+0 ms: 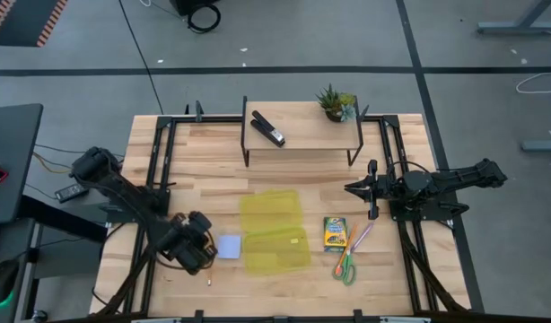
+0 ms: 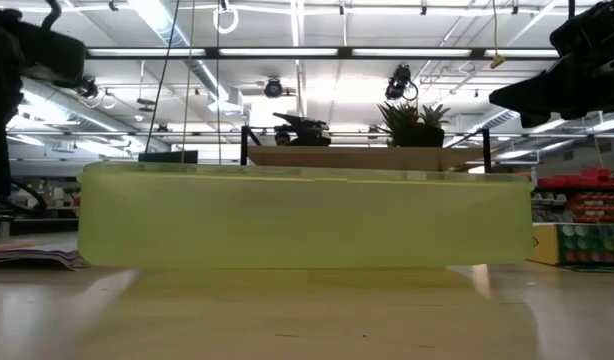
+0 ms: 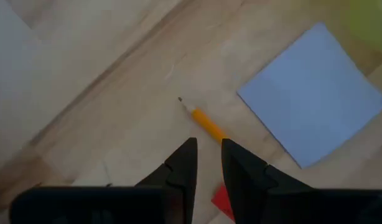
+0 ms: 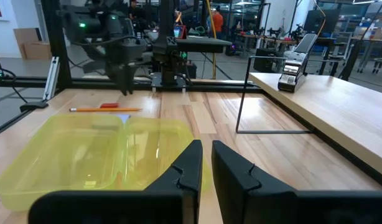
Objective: Pack school essentials
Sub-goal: Put the left orange pencil into the yellow supply box
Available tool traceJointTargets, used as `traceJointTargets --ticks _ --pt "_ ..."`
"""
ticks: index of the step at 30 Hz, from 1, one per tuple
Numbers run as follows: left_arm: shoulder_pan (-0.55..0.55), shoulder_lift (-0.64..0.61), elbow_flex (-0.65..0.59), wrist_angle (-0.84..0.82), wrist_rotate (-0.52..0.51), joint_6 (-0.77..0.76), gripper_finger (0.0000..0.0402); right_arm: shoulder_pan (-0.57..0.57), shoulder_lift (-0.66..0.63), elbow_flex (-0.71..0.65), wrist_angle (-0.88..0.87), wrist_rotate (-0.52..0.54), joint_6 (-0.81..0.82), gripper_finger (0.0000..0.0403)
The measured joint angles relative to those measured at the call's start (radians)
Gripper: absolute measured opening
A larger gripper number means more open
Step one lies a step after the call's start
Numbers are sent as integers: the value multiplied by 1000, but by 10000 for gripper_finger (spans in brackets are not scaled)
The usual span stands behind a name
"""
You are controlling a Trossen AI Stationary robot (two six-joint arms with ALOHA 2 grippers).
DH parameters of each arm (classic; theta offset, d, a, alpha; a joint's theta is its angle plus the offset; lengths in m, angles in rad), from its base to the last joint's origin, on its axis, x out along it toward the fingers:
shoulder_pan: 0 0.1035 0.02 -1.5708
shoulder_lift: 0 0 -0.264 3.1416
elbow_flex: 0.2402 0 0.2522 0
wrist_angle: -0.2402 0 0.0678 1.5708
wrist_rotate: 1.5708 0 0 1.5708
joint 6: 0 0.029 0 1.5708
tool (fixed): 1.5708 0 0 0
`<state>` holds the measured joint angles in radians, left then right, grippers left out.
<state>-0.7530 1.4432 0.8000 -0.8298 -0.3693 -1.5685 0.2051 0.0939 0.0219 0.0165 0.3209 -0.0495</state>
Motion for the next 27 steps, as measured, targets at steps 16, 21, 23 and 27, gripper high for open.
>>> traceJointTargets --ticks 16,21,23,27 --pt "25 -189 -160 93 -124 -166 74 0 0 0 0 0 0 42" --pt "27 -97 -160 148 37 -289 140 0 0 0 0 0 0 42" --pt "37 -55 -160 209 97 -282 170 0 0 0 0 0 0 42" --pt "70 10 -149 279 157 -267 211 0 0 0 0 0 0 42"
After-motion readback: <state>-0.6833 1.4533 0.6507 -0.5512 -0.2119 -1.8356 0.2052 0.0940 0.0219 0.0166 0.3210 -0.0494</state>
